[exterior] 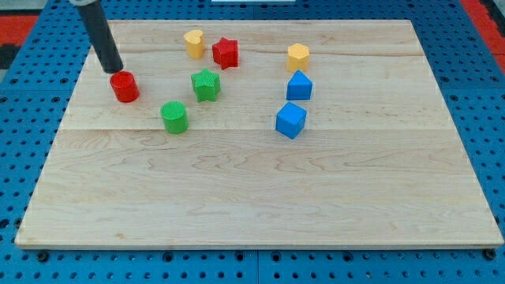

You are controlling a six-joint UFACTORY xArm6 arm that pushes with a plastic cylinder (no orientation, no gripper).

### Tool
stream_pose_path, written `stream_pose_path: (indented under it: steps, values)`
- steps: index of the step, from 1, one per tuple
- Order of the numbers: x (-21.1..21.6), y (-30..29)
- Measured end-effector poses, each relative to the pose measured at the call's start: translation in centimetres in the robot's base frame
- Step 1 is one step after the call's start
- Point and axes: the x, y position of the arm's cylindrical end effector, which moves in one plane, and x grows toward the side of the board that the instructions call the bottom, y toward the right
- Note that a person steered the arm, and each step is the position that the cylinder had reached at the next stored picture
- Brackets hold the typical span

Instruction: Push the yellow heart into the red circle

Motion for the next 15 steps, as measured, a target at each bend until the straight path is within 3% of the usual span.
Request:
stream_pose_path:
  steps: [2,3,4,5,6,7,8,10,14,15]
  values:
    - [-4.4,7.3]
    - [-9.7,7.6]
    - [-9.7,14.0]
    - [-5.9,14.0]
    - [-4.9,6.7]
    - [-1.6,6.4]
    - [-1.8,7.3]
    - [3.3,2.1]
    - [-8.4,18.0]
    - [-5.1,19.2]
